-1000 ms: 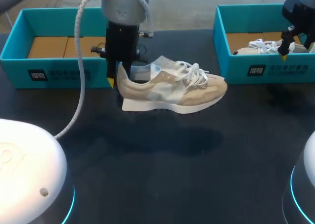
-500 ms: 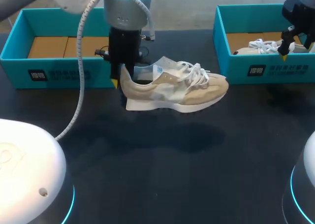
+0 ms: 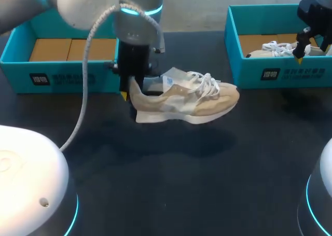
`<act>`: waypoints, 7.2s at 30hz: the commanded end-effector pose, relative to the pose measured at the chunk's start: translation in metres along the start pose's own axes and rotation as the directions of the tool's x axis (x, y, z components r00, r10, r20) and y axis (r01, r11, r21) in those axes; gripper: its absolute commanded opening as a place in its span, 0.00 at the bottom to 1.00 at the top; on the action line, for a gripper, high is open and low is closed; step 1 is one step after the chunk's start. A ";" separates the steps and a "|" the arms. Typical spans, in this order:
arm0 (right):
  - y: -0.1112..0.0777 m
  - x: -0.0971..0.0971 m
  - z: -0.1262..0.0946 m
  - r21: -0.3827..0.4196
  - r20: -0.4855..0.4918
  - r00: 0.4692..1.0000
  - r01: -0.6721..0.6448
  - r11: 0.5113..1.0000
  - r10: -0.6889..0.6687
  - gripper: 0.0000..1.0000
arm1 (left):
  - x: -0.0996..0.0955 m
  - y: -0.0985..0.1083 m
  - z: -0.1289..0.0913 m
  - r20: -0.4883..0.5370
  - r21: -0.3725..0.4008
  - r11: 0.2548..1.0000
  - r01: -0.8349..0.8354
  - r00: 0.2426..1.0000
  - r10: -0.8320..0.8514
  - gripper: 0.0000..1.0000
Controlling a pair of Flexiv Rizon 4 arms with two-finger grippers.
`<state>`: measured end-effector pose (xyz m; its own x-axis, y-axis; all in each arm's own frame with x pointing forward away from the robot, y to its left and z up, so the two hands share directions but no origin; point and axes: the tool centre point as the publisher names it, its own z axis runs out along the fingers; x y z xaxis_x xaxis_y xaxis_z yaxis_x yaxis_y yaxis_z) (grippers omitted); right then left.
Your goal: Take the shoe out of the shoebox, open the shoe tongue, remove and reinsert the insole, then place the shoe into the shoebox
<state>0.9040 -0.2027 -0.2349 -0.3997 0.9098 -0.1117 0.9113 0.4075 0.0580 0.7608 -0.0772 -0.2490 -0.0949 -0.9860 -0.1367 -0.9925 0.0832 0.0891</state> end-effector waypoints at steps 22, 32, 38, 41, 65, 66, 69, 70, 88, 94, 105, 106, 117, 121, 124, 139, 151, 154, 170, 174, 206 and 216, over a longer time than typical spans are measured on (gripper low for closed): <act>-0.001 0.000 0.000 -0.001 0.001 1.000 0.000 1.000 0.000 1.00 | 0.011 0.002 0.111 -0.023 -0.027 0.999 0.038 0.999 -0.038 0.00; -0.001 0.000 0.000 -0.001 0.001 1.000 0.000 1.000 0.000 1.00 | 0.018 -0.003 0.141 -0.022 -0.029 0.999 0.024 0.999 -0.025 0.00; -0.001 0.000 0.000 -0.001 0.001 1.000 0.000 1.000 0.000 1.00 | 0.022 -0.004 0.150 -0.013 -0.047 0.999 0.028 1.000 -0.029 0.00; -0.001 0.000 0.000 -0.001 0.001 1.000 0.000 1.000 0.000 1.00 | 0.021 -0.007 0.153 -0.010 -0.056 0.998 0.035 0.999 -0.035 0.00; -0.001 0.000 0.000 -0.001 0.001 1.000 0.000 1.000 0.000 1.00 | 0.024 -0.016 0.167 0.028 -0.094 0.995 0.027 0.999 -0.024 0.66; -0.001 0.000 0.000 -0.001 0.001 1.000 0.000 1.000 0.000 1.00 | 0.024 -0.016 0.167 0.026 -0.096 0.995 0.026 0.999 -0.024 0.79; -0.001 0.000 0.000 -0.001 0.001 1.000 0.000 1.000 0.000 1.00 | 0.025 -0.015 0.167 0.020 -0.102 0.995 0.023 1.000 -0.021 1.00; -0.001 0.000 0.000 -0.001 0.001 1.000 0.000 1.000 0.000 1.00 | 0.025 -0.014 0.166 0.020 -0.102 0.994 0.022 1.000 -0.020 1.00; -0.001 0.000 0.000 -0.001 0.001 1.000 0.000 1.000 0.000 1.00 | 0.020 -0.004 0.144 -0.011 -0.090 0.996 0.006 1.000 -0.007 1.00; -0.001 0.000 0.000 -0.001 0.001 1.000 0.000 1.000 0.000 1.00 | 0.017 -0.002 0.133 -0.031 -0.083 0.996 0.015 0.999 -0.018 1.00; -0.001 0.000 0.000 -0.001 0.001 1.000 0.000 1.000 0.000 1.00 | 0.010 0.004 0.096 -0.115 -0.061 0.998 0.013 0.993 -0.020 1.00; -0.001 0.000 0.000 -0.001 0.001 1.000 0.000 1.000 0.000 1.00 | 0.009 0.006 0.092 -0.121 -0.058 0.998 0.007 0.993 -0.014 1.00; -0.001 0.000 0.000 -0.001 0.001 1.000 0.000 1.000 0.000 1.00 | -0.013 0.025 0.046 -0.347 -0.030 0.990 -0.135 0.931 0.116 1.00; -0.001 0.000 0.000 -0.001 0.001 1.000 0.000 1.000 0.000 1.00 | -0.023 0.019 0.036 -0.367 0.045 0.958 -0.282 0.887 0.279 1.00; -0.001 0.000 0.000 -0.001 0.001 1.000 0.000 1.000 0.000 1.00 | -0.029 0.015 0.031 -0.319 0.085 0.922 -0.377 0.866 0.384 1.00; -0.001 0.000 0.000 -0.001 0.001 1.000 0.000 1.000 0.000 1.00 | -0.070 0.028 0.032 -0.023 0.286 0.690 -0.665 0.716 0.698 1.00; -0.001 0.000 0.000 -0.001 0.001 1.000 0.000 1.000 0.000 1.00 | -0.072 0.026 0.031 -0.007 0.298 0.673 -0.677 0.704 0.710 1.00; -0.001 0.000 0.000 -0.001 0.001 1.000 0.000 1.000 0.000 1.00 | -0.072 0.026 0.031 -0.007 0.298 0.673 -0.677 0.704 0.710 1.00; -0.001 0.000 0.000 -0.001 0.001 1.000 0.000 1.000 0.000 1.00 | -0.082 0.024 0.053 0.005 0.475 0.575 -0.666 0.656 0.755 1.00; -0.001 0.000 0.000 -0.001 0.001 1.000 0.000 1.000 0.000 1.00 | -0.086 0.016 0.065 -0.006 0.536 0.543 -0.646 0.641 0.768 1.00; -0.001 0.000 0.000 -0.001 0.001 1.000 0.000 1.000 0.000 1.00 | -0.089 -0.011 0.086 0.021 0.704 0.417 -0.574 0.604 0.797 1.00; -0.001 0.000 0.000 -0.001 0.001 1.000 0.000 1.000 0.000 1.00 | -0.092 -0.012 0.091 0.047 0.736 0.289 -0.612 0.472 0.880 1.00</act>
<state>0.9040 -0.2028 -0.2349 -0.3996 0.9099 -0.1116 0.9114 0.4074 0.0581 0.7758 0.0197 -0.3261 -0.9130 -0.4054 -0.0462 -0.3058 0.7548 -0.5803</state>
